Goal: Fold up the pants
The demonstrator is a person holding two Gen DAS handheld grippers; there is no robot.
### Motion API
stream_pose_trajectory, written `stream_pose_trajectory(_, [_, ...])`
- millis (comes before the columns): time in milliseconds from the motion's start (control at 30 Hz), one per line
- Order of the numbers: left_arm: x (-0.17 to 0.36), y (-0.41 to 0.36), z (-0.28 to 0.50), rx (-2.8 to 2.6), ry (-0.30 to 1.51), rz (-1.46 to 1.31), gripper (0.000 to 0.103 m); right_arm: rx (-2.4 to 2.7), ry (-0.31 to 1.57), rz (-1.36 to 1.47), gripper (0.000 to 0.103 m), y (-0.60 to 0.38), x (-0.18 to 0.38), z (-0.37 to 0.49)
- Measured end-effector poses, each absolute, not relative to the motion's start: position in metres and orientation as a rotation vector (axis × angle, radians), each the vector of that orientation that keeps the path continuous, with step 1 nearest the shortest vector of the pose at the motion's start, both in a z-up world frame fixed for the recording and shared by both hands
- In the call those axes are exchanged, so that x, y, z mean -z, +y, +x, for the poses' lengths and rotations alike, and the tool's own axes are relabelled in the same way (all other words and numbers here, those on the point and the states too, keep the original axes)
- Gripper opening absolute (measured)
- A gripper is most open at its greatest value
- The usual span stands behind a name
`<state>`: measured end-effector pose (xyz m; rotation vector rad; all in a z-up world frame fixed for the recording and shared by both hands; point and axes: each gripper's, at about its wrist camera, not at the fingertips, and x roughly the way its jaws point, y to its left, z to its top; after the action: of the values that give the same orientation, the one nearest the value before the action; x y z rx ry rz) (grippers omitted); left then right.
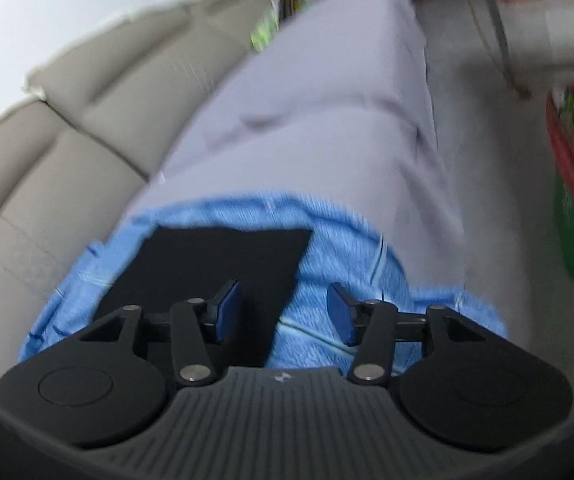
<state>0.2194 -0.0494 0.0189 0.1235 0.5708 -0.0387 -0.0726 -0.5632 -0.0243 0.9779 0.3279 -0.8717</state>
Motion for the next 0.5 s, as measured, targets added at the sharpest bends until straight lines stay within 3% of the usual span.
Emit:
stream_pose_trajectory(33, [-0.019,-0.049,0.219,0.039,0.571,0.123,0.020,0.866,0.326,1.002,0.067,-0.567,0.028,-0.073])
stream_pose_trajectory(267, [-0.018,-0.051,0.219,0.034,0.568,0.133,0.020,0.730,0.285,0.949,0.057,-0.584,0.022,-0.056])
stream_pose_trajectory(500, [-0.018,-0.051,0.219,0.034,0.568,0.131,0.020,0.644,0.320,0.854,0.057,-0.603,0.020,-0.021])
